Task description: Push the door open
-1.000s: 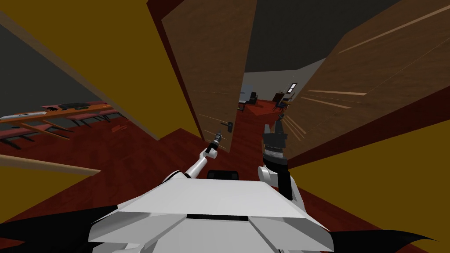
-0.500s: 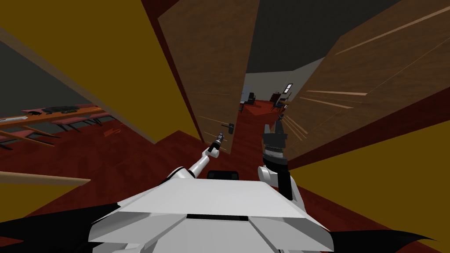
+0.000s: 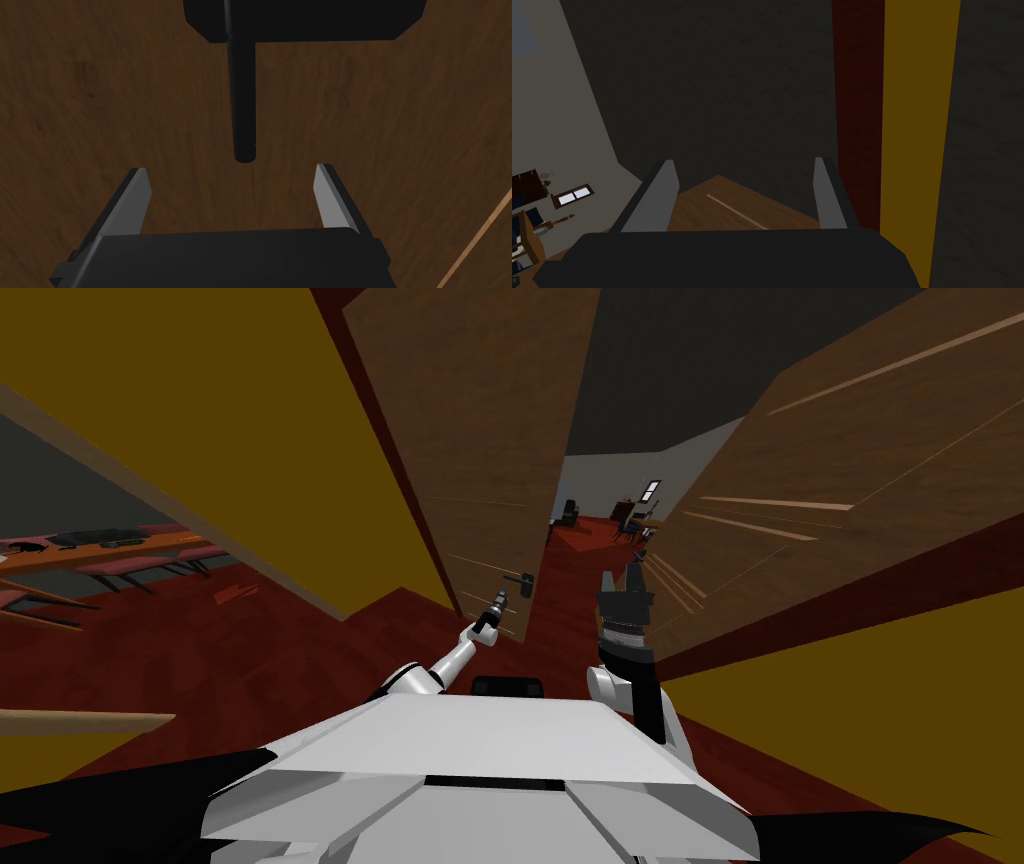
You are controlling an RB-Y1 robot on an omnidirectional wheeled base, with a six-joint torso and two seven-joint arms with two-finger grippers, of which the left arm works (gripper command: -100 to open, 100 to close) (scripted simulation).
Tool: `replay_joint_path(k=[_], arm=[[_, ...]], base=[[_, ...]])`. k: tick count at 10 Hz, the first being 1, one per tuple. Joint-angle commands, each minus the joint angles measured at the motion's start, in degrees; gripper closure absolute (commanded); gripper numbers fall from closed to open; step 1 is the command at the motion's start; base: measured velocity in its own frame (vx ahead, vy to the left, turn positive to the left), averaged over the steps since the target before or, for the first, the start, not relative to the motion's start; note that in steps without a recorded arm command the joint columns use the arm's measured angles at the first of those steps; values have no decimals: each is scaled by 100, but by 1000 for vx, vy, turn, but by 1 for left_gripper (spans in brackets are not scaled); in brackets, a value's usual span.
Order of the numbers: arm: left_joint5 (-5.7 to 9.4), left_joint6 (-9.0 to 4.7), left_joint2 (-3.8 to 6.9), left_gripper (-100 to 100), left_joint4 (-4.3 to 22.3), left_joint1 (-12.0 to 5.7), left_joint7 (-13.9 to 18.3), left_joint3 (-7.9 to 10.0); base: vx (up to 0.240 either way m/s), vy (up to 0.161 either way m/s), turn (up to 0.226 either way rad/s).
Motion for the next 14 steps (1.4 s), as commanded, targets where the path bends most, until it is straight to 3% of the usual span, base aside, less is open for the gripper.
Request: replay_joint_path(k=[1, 4, 6, 7, 8, 13, 14], arm=[[-3, 44, 81, -100, -42, 14, -17, 27], [-7, 29, 68, -100, -2, 0, -11, 74], [-11, 17, -114, -100, 28, -10, -6, 110], [-8, 44, -46, -100, -22, 5, -6, 101], [-8, 44, -46, 100, -22, 5, -6, 101], [-8, 44, -46, 100, -22, 5, -6, 101], [9, 31, 40, 100, -19, -40, -23, 208]], base=[[190, -69, -25], [205, -99, -24], [214, -60, -30], [90, -26, -2], [-11, 3, 6], [-7, 3, -5], [100, -81, 17]])
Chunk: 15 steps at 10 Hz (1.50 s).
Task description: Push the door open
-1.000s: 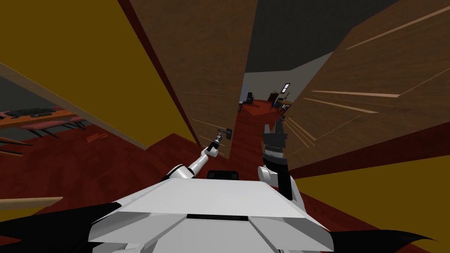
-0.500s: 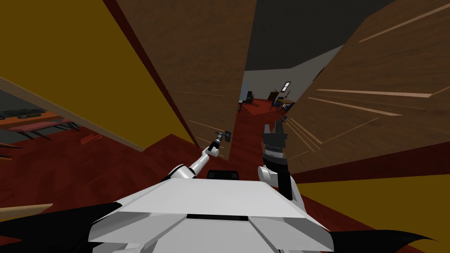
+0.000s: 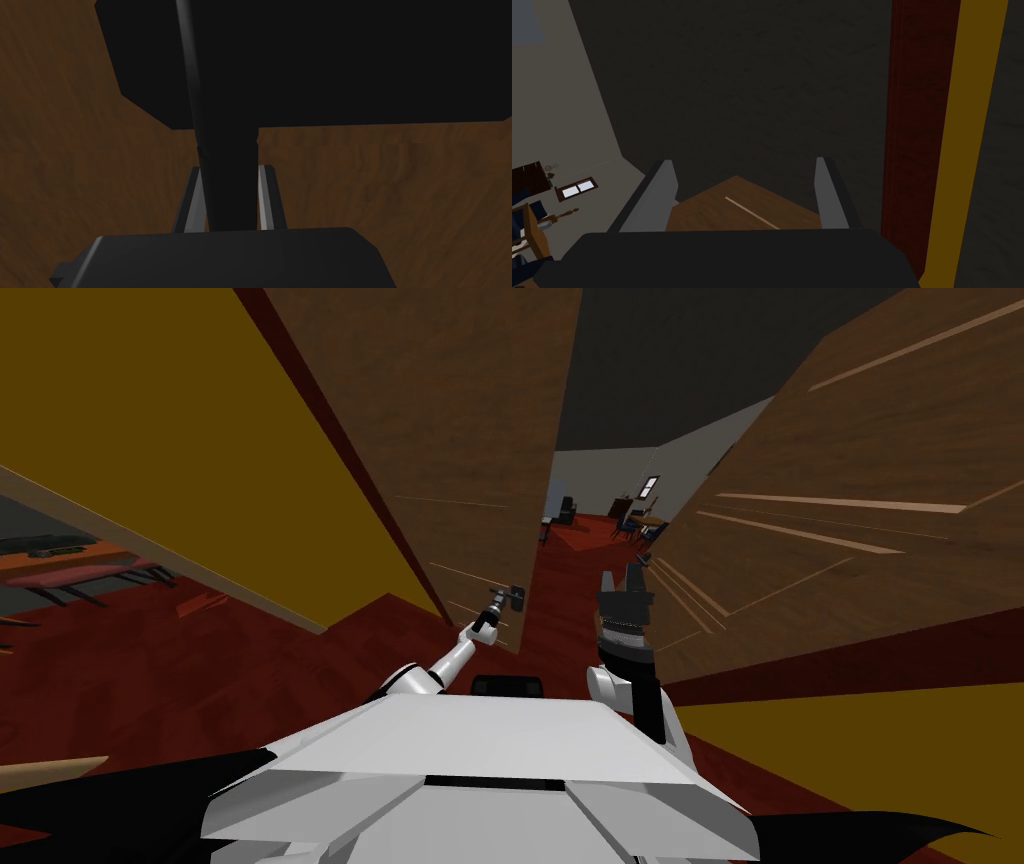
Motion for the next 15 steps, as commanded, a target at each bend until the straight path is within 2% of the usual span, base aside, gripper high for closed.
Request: replay_joint_path(k=[1, 7, 9, 10, 11, 12, 15], arm=[[13, -71, 68, 100, 84, -69, -9, 91], [64, -95, 267, 100, 165, -93, -87, 436], [70, -98, 285, 100, 242, -96, -96, 478], [70, -98, 285, 100, 176, -96, -96, 478], [89, -107, 332, 100, 207, -105, -126, 611], [89, -107, 332, 100, 207, -105, -126, 611], [123, -123, 391, 100, 262, -121, -178, 842]], base=[[136, -110, 69], [147, -129, 51], [110, -119, 39], [27, -18, 6], [93, -84, 65], [96, -108, 36], [120, -143, 78]])
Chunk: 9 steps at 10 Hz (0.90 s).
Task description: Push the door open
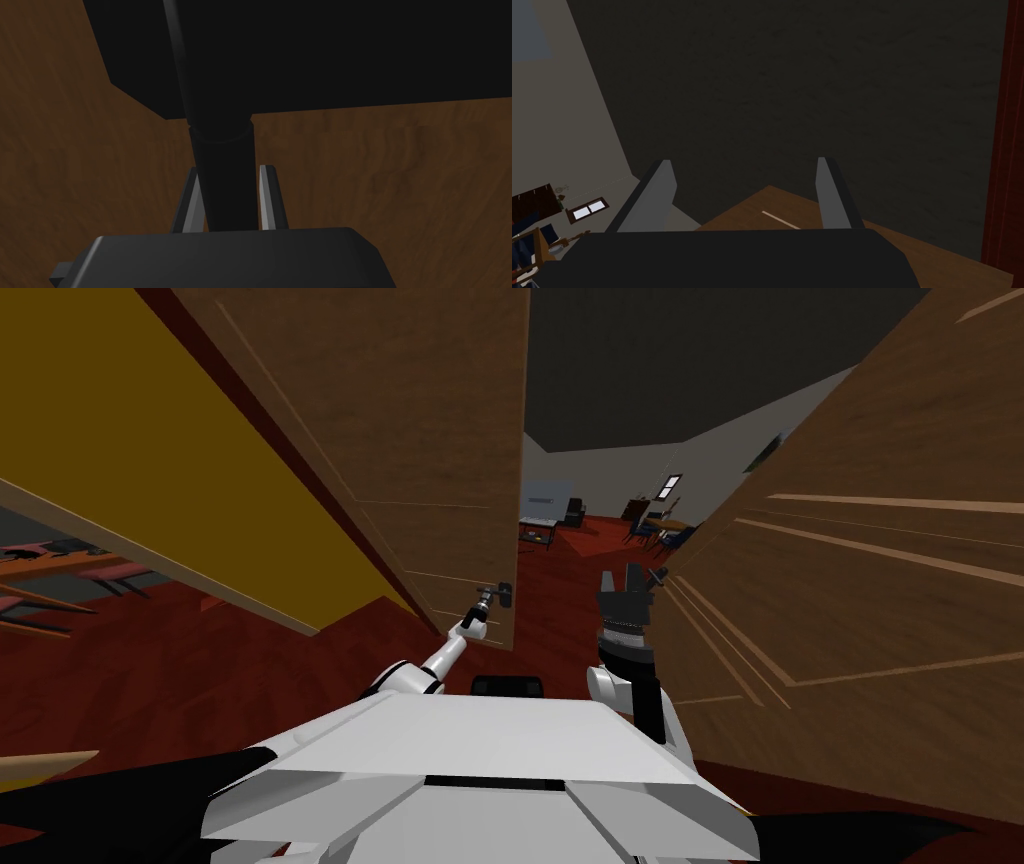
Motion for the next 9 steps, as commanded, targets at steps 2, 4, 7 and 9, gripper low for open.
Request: replay_joint_path(k=[2, 4, 7, 9], arm=[[37, -59, 91, 100, -9, -11, -68, 274], [37, -59, 91, 100, -9, -11, -68, 274], [63, -72, 102, 100, 33, -23, -109, 454], [87, -83, 97, 100, 72, -35, -146, 620]], base=[[165, -152, 75], [67, -88, 29], [105, -121, 67], [104, -155, 88]])
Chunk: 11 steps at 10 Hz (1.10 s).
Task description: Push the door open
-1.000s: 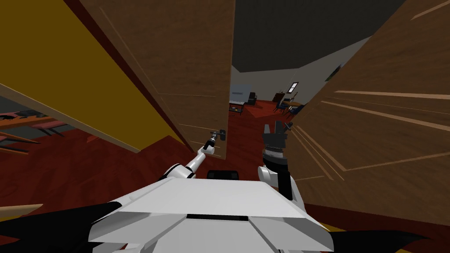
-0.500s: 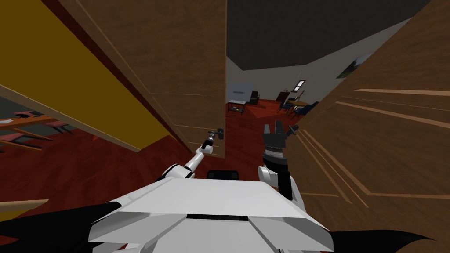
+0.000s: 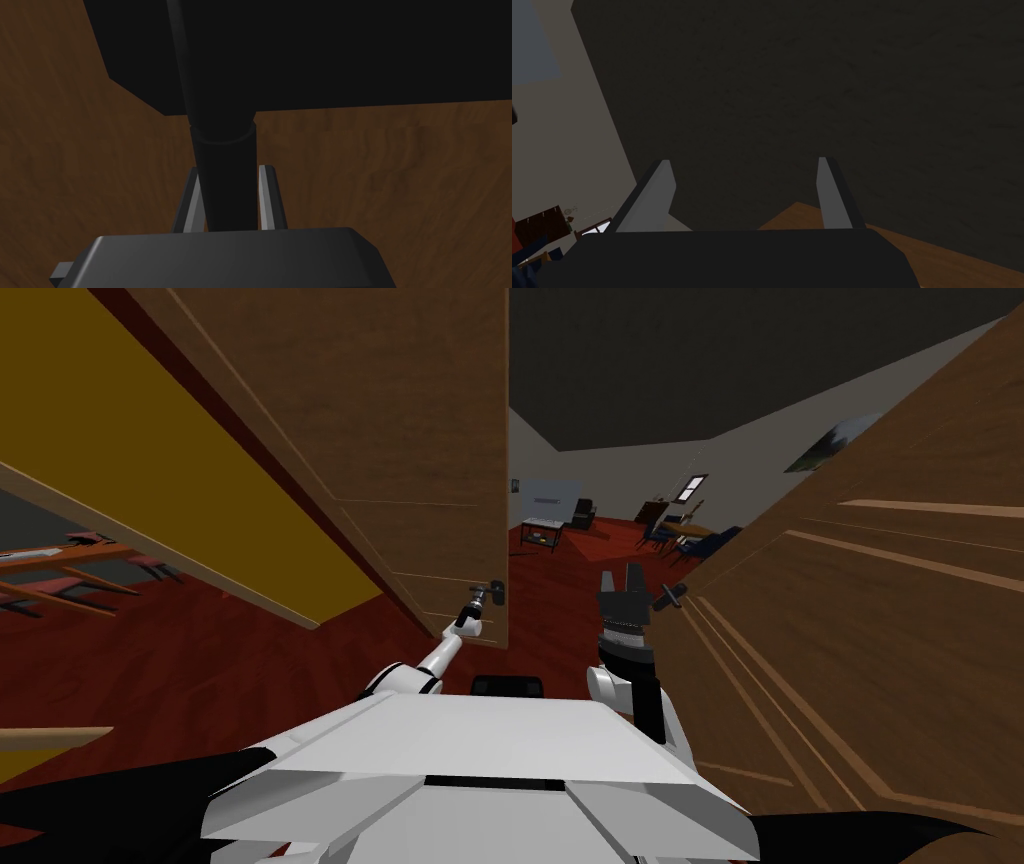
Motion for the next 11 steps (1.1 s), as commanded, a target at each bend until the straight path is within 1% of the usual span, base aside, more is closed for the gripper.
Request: replay_joint_path(k=[1, 3, 6, 7, 8, 9, 11], arm=[[19, -129, 17, 100, 124, -78, -9, 134], [38, -138, -4, 100, 154, -87, -38, 263], [61, -149, -49, 100, 192, -98, -74, 423], [64, -154, -1, 100, 206, -89, -64, 420], [85, -173, 47, 100, 224, -99, -79, 517], [91, -176, 57, 100, 230, -100, -84, 542], [116, -188, 102, 100, 260, -105, -109, 666]], base=[[161, -168, 78], [176, -166, 94], [146, -135, 71], [61, -34, 45], [97, -61, 39], [147, -90, 68], [171, -113, 68]])
